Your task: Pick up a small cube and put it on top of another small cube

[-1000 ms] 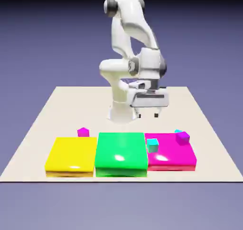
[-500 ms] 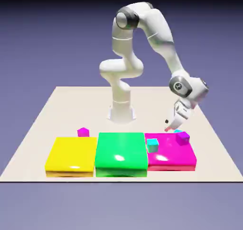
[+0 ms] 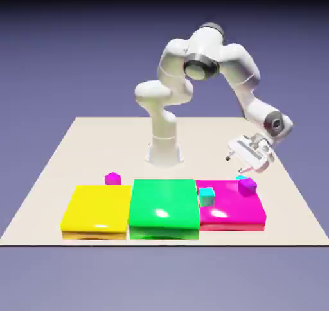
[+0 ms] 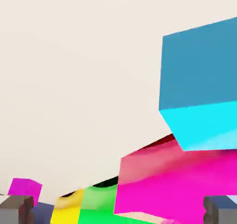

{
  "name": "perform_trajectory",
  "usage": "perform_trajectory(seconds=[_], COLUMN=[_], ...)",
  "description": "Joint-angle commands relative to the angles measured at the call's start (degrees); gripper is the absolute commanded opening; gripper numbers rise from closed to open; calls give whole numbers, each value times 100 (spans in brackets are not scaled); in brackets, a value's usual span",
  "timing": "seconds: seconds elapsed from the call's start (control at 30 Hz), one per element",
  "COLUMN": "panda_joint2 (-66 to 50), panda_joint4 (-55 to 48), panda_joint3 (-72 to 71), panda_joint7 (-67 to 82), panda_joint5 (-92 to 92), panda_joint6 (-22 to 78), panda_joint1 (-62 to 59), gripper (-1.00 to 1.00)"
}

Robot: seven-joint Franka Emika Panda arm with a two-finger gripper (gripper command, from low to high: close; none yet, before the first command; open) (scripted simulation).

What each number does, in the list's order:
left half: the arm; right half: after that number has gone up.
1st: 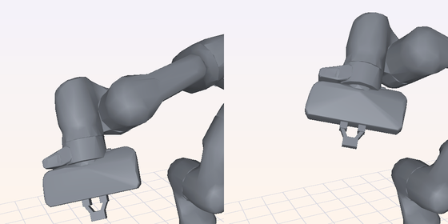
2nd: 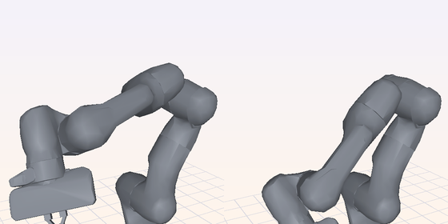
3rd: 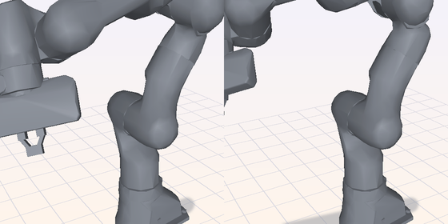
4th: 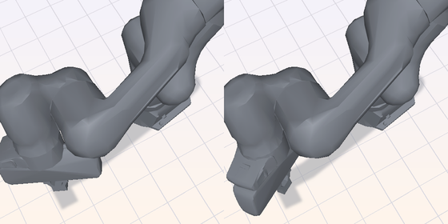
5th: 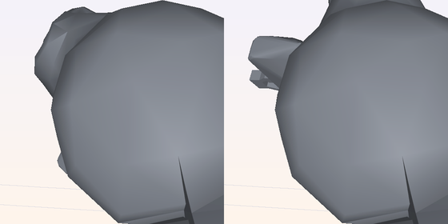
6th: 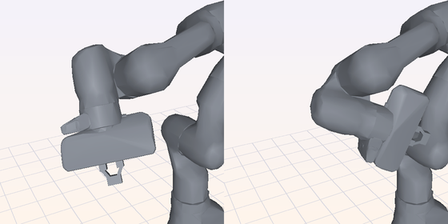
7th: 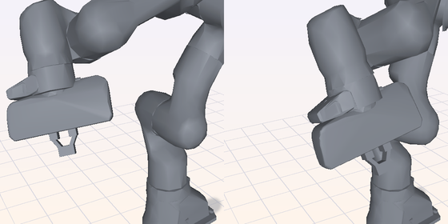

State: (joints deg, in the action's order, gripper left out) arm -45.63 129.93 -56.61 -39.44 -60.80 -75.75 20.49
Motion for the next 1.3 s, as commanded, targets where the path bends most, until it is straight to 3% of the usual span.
perform_trajectory(seconds=[0.0, 0.3, 0.43, 0.47, 0.6, 0.97, 1.27], panda_joint2=[-208, -1691, -1741, -1741, -1682, -761, -1271], panda_joint4=[-71, -439, -209, -209, -556, -2423, -4067], panda_joint3=[-33, -39, 443, 444, -2, 1009, 326], panda_joint7=[-39, -478, -430, -430, -436, 613, 432], panda_joint5=[-219, -2297, -2903, -2903, -2203, 477, -45], panda_joint6=[232, 2015, 1630, 1630, 2051, 1433, 3178], panda_joint1=[98, 808, 430, 430, 781, 1158, 4], gripper=[0, 0, 0, -100, -100, -100, -100])
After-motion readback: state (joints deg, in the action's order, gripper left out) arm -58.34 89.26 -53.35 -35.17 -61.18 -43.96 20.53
